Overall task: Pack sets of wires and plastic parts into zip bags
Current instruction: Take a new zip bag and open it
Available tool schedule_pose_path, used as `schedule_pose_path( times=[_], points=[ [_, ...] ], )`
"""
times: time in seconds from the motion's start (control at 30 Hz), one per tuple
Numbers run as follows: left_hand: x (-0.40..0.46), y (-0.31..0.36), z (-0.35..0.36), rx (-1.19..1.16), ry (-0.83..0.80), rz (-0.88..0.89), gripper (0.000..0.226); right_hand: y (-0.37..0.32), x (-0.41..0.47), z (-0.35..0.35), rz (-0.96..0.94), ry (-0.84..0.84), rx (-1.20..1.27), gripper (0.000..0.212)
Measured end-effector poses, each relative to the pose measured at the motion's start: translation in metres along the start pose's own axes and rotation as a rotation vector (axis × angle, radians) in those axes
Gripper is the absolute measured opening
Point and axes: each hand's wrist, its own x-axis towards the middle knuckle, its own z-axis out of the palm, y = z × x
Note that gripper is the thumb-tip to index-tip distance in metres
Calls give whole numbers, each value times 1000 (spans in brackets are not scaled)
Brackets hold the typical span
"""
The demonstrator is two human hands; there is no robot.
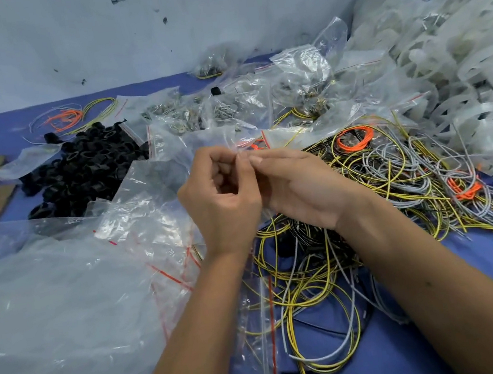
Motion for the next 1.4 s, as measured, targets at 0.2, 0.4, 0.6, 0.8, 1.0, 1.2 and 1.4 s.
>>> schedule_pose_path(
  times=[0.2, 0.4, 0.6, 0.8, 1.0, 1.2, 1.4],
  points=[
    [0, 0, 0, 52, 25, 41, 14, -7, 4, 6, -33, 221, -192, 42],
    [-2, 1, 2, 74, 14, 108, 14, -17, 9, 5, 105, 46, 112, 56],
    [-1, -2, 2, 115, 49, 79, 13, -14, 12, 7, 156, 47, -83, 53],
    [0, -9, 2, 118, 37, -151, 16, -27, 10, -6, -168, 232, -571, 24],
    [5, -23, 2, 58, 15, -438, 15, -39, -9, -34, -380, 245, -911, 19],
    [16, -36, -4, -74, 342, -642, 15, -33, -20, -61, -447, 286, -1257, 6],
    [15, -43, -4, -107, 356, -675, 12, -41, -26, -66, -290, 306, -1564, 13]
  ],
)
